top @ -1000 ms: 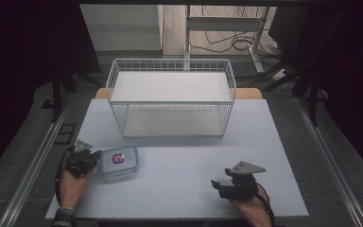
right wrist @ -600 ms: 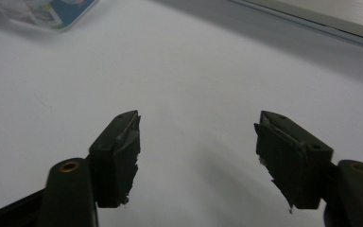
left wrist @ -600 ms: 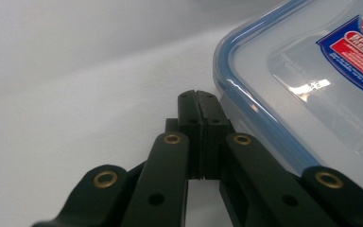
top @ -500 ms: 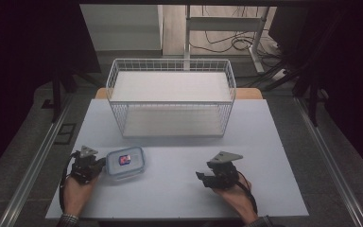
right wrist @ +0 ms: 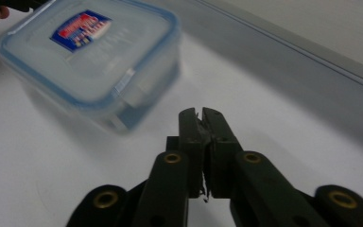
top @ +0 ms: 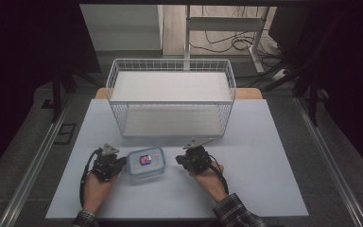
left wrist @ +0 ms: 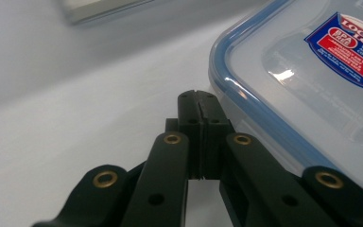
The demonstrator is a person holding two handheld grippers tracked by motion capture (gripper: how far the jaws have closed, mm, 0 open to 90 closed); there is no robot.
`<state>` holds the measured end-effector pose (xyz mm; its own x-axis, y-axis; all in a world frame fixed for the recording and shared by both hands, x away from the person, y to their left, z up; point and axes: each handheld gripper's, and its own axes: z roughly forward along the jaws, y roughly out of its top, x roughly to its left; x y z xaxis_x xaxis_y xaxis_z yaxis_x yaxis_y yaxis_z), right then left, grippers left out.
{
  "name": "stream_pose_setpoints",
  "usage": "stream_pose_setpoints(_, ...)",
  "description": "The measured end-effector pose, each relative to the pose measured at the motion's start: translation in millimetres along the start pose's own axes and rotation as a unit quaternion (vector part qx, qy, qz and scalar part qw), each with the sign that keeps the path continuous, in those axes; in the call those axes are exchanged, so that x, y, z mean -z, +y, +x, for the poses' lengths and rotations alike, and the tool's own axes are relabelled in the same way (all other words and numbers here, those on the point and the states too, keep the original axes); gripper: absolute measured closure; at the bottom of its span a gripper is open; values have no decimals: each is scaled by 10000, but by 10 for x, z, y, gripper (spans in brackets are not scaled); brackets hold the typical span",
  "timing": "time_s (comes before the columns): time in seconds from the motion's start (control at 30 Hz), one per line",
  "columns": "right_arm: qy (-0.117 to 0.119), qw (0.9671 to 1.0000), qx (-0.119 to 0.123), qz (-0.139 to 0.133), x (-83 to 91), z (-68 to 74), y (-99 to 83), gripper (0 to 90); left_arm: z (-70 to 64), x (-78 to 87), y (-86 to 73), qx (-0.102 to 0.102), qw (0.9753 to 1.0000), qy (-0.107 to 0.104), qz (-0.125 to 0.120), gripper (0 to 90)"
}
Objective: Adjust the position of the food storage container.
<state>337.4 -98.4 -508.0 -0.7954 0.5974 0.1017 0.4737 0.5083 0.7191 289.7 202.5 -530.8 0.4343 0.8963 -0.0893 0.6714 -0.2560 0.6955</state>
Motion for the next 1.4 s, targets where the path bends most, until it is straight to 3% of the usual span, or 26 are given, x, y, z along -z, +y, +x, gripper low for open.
stream_pose_setpoints(0.03,-13,10000,42,5,-11,7,3,887,0,0,0,0,10000,0,0,899)
stream_pose_setpoints(0.07,-30,10000,74,28,-20,13,1,888,-80,-50,37,-165,9999,-21,44,899)
stream_pose_setpoints(0.13,-113,9999,99,56,-30,14,-14,888,-150,-97,71,-255,9996,-71,60,899)
stream_pose_setpoints(0.27,-169,9998,-63,101,-60,-57,-29,890,-230,-92,101,-398,9991,34,124,898)
stream_pose_setpoints(0.33,-181,9998,-78,94,-86,-86,-28,890,-225,-21,73,-354,9991,161,137,898)
stream_pose_setpoints(0.4,-73,9998,-144,98,-109,-94,-24,890,-232,25,39,-178,9998,-90,57,899)
stream_pose_setpoints(0.6,-174,9995,-79,238,-98,-44,-71,889,-340,-14,50,-224,9995,-184,159,899)
stream_pose_setpoints(0.67,-140,9995,-195,219,-42,-46,-108,888,-412,-43,69,-381,9989,-174,219,899)
stream_pose_setpoints(0.7,-233,9992,-191,257,42,-55,-140,888,-469,-63,80,-423,9986,-256,204,900)
stream_pose_setpoints(0.97,-451,9975,-288,466,304,-95,-333,883,-718,-219,155,-596,9967,-494,229,899)
stream_pose_setpoints(1.03,-559,9967,-325,488,404,-132,-411,882,-804,-265,180,-720,9955,-564,231,899)
stream_pose_setpoints(1.07,-566,9965,-373,499,420,-148,-429,876,-819,-269,180,-678,9955,-618,230,898)
stream_pose_setpoints(1.17,-552,9964,-451,465,454,-196,-455,863,-792,-240,180,-701,9955,-588,235,875)
stream_pose_setpoints(1.2,-588,9963,-469,414,487,-214,-462,856,-759,-199,174,-716,9960,-487,206,875)
stream_pose_setpoints(1.27,-612,9971,-429,136,659,-270,-485,793,-653,-63,145,-569,9964,-624,60,793)
stream_pose_setpoints(1.3,-612,9971,-429,136,659,-270,-485,793,-653,-63,145,-569,9964,-624,60,760)
stream_pose_setpoints(1.4,-489,9979,-383,-201,859,-284,-535,683,-581,124,73,-565,9956,-731,-181,618)
